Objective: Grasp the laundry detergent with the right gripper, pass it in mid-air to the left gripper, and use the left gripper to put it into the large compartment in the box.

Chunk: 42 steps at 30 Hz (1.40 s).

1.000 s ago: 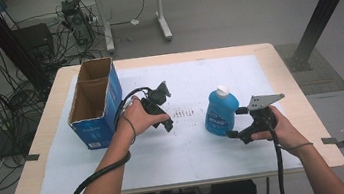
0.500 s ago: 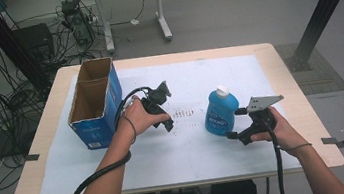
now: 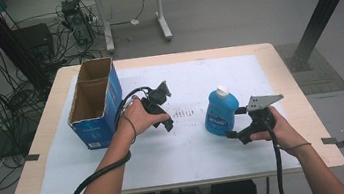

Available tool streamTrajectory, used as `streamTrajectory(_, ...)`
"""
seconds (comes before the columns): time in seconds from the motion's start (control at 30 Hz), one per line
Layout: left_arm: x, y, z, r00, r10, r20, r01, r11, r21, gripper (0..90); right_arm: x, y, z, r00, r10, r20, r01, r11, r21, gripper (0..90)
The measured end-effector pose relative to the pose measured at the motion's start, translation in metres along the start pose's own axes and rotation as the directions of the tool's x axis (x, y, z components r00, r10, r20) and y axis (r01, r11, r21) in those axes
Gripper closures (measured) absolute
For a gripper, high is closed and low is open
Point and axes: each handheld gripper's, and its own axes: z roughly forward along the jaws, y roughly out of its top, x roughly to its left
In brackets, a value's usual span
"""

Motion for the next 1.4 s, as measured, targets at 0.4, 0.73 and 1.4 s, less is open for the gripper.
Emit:
streamTrajectory(0.4,-0.0014,0.0012,-0.0008,1.0000,-0.001,-0.004,0.001,1.0000,0.003,7.4,0.0007,0.0003,-0.0023,1.0000,0.000,0.003,0.000,1.000,0.001,3.5)
streamTrajectory(0.73,-0.0017,0.0018,-0.0026,1.0000,0.000,-0.003,0.000,1.0000,0.002,7.4,0.0003,-0.0023,-0.0021,1.0000,0.008,0.006,-0.008,1.000,0.002,3.4)
streamTrajectory(1.4,0.0019,0.0033,-0.0008,1.0000,0.000,0.005,0.000,1.0000,-0.002,7.4,-0.0018,-0.0055,-0.0013,0.9998,0.018,0.001,-0.018,1.000,-0.006,3.4)
